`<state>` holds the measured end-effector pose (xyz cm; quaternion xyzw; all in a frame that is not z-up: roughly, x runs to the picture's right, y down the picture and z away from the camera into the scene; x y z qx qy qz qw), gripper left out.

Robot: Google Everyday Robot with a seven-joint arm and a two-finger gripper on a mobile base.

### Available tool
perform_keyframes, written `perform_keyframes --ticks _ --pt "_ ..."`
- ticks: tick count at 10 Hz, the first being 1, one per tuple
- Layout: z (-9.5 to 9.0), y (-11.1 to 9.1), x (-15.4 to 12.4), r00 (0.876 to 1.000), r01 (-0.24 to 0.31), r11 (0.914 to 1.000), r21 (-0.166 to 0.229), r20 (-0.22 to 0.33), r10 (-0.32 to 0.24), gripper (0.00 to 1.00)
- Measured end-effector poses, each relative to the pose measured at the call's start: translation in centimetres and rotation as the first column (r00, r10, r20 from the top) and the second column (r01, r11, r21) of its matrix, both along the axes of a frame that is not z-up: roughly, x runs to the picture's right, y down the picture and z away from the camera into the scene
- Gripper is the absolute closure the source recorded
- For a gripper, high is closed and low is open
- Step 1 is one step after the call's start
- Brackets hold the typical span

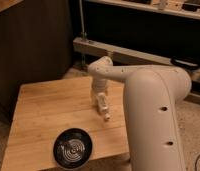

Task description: Place the bottle in the ceramic bowl

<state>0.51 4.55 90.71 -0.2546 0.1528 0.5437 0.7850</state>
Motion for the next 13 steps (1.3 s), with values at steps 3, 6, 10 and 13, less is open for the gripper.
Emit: perform_keyframes --ticks 3,6,10,13 --pt "1.2 1.6 0.3 1.0 -0.007 0.9998 -0.019 -0.006 0.006 0.35" --pt "1.9 2.3 0.3 1.0 -0.005 0.9998 -0.018 -0.017 0.004 0.35" --pt "3.0 3.5 -0.6 1.0 0.03 0.9984 -0.047 -0.008 -0.03 0.55" --pt "2.3 3.1 -1.8 0.997 0.042 0.9979 -0.05 0.068 -0.038 0.85"
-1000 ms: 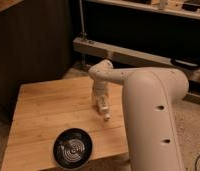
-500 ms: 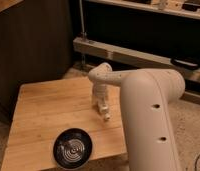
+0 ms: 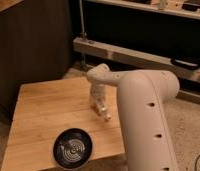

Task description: Place the bottle in the ceramic bowl

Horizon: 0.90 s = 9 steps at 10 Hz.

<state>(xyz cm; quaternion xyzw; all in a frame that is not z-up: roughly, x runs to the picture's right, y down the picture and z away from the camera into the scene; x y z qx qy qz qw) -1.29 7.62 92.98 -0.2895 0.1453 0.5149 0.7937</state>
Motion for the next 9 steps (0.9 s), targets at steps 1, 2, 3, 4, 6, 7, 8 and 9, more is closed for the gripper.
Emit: perform_keyframes --ticks 1,2,3,4,6,7,8,9 --pt "-1.1 -0.7 -0.5 0.999 0.001 0.9999 0.015 0.049 -0.001 0.95" --pt "-2.3 -1.6 -1.0 0.996 0.002 0.9995 0.033 0.093 -0.005 0.99" --pt "-3.9 -2.5 -1.6 0.99 0.005 0.9986 0.052 0.142 -0.013 1.0" --pt "-6.7 -3.9 -2.5 0.976 0.011 0.9968 0.079 0.216 -0.028 1.0" --pt "-11.5 -5.5 -4.6 0.932 0.026 0.9941 0.106 0.357 -0.063 1.0" --pt "-14.4 -5.6 -5.9 0.893 0.037 0.9935 0.108 0.442 -0.082 1.0" --pt "-17.2 -5.3 -7.5 0.841 0.053 0.9923 0.112 0.531 -0.105 1.0" --pt "-19.3 -5.1 -8.8 0.796 0.064 0.9905 0.121 0.592 -0.124 1.0"
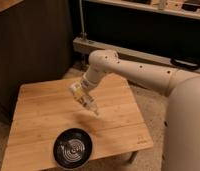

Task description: Place the bottle in the ceramic bowl

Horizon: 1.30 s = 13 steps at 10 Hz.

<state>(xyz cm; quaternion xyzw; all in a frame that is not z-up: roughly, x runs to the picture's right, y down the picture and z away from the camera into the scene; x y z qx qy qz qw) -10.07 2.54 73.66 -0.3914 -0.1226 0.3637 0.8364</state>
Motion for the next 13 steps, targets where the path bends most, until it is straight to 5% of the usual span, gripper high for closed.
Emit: perform_keyframes --ticks 2,9,13 --pt "-1.9 0.2 -1.1 0.997 0.019 0.9998 0.006 0.069 -0.019 1.0" --pt "-2.3 0.5 -1.7 0.996 0.031 0.9994 0.011 0.084 -0.032 1.0" --pt "-6.4 3.1 -4.5 0.973 0.105 0.9937 0.039 0.201 -0.111 1.0"
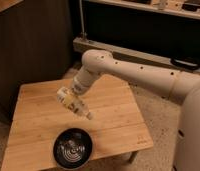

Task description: Place the bottle in the ceramic bowl

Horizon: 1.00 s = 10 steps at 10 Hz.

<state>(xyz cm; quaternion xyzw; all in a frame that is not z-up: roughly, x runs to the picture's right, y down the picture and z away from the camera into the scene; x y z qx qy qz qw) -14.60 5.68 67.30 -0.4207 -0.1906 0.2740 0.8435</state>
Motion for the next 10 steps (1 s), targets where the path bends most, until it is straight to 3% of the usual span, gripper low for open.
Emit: perform_keyframes --ticks 2,5,7,10 --pt "-2.8 2.9 -1.8 0.996 0.036 0.999 -0.026 0.081 -0.034 1.0" --pt "-5.0 6.4 -3.7 0.983 0.072 0.9924 -0.1 0.174 -0.054 1.0" --pt "-4.9 9.3 -4.6 0.972 0.121 0.9818 -0.147 0.216 -0.087 1.0" --pt "-4.7 12.8 -5.0 0.952 0.182 0.9721 -0.148 0.274 -0.136 1.0"
